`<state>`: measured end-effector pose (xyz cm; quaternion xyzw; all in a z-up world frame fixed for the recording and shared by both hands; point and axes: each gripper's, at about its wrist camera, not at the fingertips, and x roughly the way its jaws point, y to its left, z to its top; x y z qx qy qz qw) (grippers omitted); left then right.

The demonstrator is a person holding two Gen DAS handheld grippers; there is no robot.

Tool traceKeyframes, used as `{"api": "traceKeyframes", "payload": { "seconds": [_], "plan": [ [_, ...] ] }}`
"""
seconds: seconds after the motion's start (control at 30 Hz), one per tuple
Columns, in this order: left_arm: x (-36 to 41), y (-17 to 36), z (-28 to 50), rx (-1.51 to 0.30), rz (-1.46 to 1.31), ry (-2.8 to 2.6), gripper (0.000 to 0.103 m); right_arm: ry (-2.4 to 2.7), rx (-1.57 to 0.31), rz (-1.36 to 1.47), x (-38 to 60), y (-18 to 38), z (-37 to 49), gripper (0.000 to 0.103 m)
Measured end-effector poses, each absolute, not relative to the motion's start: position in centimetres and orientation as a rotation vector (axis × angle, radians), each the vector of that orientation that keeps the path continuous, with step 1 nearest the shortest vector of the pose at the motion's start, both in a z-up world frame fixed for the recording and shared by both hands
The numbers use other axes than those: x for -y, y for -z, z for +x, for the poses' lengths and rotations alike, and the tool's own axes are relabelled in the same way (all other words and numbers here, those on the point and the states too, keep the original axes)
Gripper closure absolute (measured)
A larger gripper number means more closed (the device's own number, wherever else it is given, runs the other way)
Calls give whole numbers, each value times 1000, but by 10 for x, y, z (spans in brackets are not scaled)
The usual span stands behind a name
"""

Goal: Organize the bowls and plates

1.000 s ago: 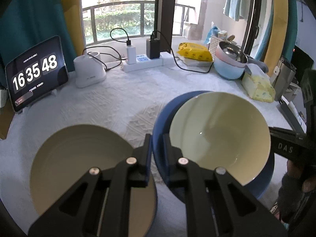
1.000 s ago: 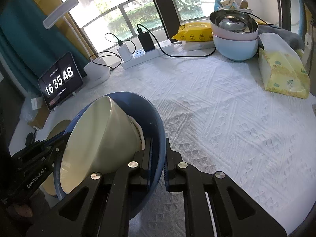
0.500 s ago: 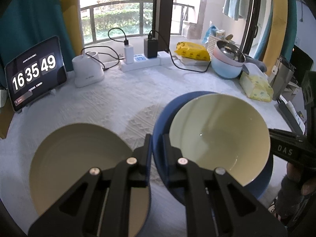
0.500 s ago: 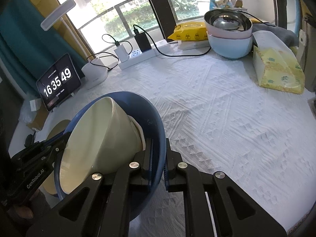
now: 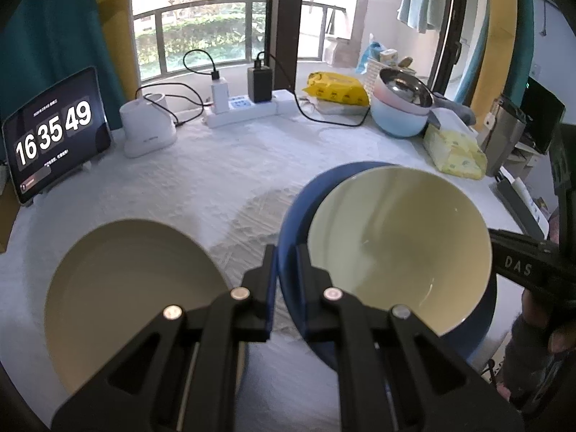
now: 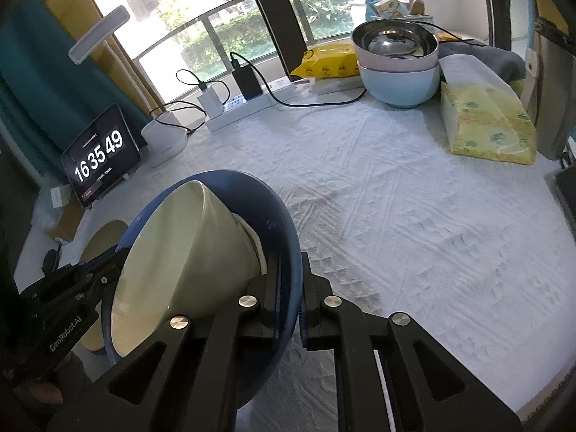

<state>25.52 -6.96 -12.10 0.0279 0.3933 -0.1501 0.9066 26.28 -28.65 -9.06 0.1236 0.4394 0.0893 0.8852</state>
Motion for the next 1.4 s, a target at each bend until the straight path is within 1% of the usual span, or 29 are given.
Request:
{"api": "traceKeyframes", "payload": {
  "seconds": [0.3, 0.7, 1.4],
  "plan": [
    [70, 115, 251, -797, 47, 316, 95, -168, -889, 237, 288, 79, 259, 93],
    [53, 93, 248, -740, 9, 299, 95, -194, -851, 224, 276, 59, 261, 93],
    [-24, 66, 239, -658, -81, 201, 95, -302, -818, 177, 206, 29, 273, 93]
  ]
}}
